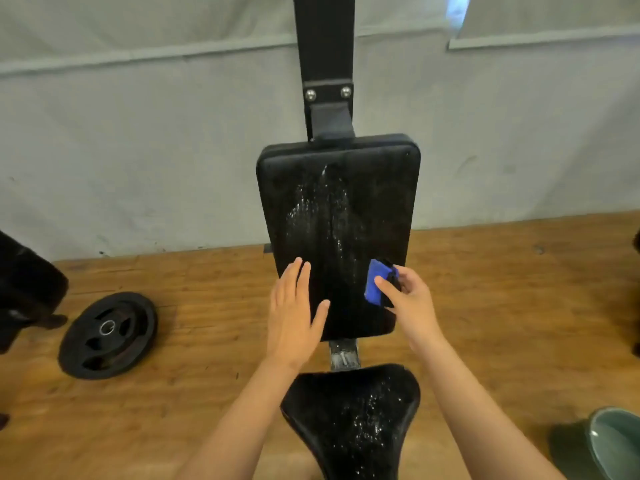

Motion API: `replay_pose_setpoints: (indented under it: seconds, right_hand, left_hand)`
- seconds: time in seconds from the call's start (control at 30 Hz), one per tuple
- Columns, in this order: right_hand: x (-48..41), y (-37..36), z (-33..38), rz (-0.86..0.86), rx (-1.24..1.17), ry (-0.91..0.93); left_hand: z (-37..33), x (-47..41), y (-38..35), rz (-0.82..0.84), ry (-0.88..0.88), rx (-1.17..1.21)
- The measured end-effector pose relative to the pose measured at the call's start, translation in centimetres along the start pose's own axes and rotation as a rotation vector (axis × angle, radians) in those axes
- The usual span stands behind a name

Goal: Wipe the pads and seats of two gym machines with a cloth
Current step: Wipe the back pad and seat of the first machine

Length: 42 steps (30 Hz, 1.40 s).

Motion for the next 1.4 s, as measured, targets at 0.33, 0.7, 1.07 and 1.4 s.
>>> replay_pose_setpoints:
  seconds: [0.33, 0.7, 1.07, 1.4]
  right_hand:
    - [-7.6, -0.2, 13.9, -0.098, 0.104, 0.439]
    - [-11.2, -0.1, 17.3, -0.237, 0.271, 0.613]
    - [-9.2, -1.2, 11.6, -0.135, 0.392, 0.721]
    - [-10.2, -1.6, 17.1, -0.314, 0.29, 0.774]
  left_hand:
    - [0.4, -14.0, 11.3, -0.365, -0.108, -0.05]
    - [1.4, -21.5, 12.0, -0.469, -0.155, -0.066]
    - [1.6, -21.9, 11.6, -0.505, -0.149, -0.064]
    - [1.4, -21.8, 11.7, -0.535, -0.144, -0.073]
Point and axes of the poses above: each hand's wrist, its own x-axis away from the middle knuckle, its own y-axis out of the back of the hand, z = x × y, the point moved 6 cm from there along -x, towards the middle knuckle, and after that the axes turned 11 degrees about -x, right-handed, at the moved point
